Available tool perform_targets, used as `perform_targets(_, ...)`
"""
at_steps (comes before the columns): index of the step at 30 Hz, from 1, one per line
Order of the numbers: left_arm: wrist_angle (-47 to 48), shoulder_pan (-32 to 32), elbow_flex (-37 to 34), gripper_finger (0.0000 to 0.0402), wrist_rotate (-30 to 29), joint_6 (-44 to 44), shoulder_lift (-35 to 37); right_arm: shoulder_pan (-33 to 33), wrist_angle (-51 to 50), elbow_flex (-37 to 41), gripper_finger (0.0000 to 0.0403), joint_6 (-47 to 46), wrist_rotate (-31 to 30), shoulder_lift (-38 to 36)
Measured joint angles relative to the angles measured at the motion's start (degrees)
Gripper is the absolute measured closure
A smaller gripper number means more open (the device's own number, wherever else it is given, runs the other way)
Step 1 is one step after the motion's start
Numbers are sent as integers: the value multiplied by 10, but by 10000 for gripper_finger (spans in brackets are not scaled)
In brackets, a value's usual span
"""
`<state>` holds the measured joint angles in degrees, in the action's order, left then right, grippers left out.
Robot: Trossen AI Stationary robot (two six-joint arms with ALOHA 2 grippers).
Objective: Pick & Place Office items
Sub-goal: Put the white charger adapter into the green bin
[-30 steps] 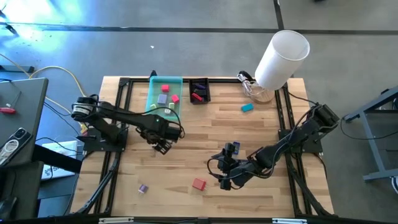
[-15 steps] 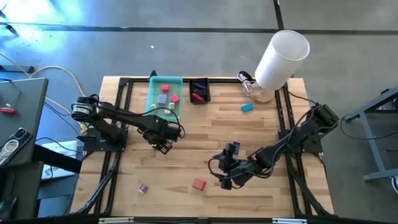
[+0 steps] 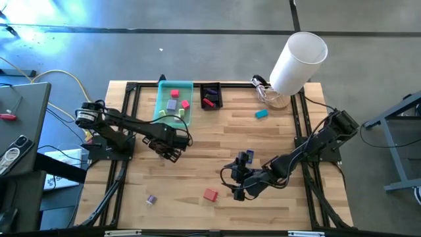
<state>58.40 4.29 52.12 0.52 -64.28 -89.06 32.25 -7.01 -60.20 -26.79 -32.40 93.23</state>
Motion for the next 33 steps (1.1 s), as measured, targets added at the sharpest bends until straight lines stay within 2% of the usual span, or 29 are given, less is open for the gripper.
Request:
perform_targets(7, -49, -7, -33, 209, 10, 12, 0, 0, 0, 0, 89, 0, 11, 0)
perform_targets(14, -53, -23, -55, 210, 11, 40, 0, 0, 0, 0, 89, 2, 11, 0)
perform_targets(17, -53, -23, -55, 226, 2, 76, 1, 0, 1, 0, 89, 14, 11, 0)
perform_targets(21, -49, -26, -55, 276, 2, 102, 1, 0, 4, 0, 89, 16, 11, 0)
perform_targets(25, -44, -26, -52, 278, 25, 123, 0, 0, 4, 0, 89, 19, 11, 0)
perform_targets(33, -48, -19, -11, 278, -7, 154, 43, -4, 14, 0, 89, 30, 11, 0)
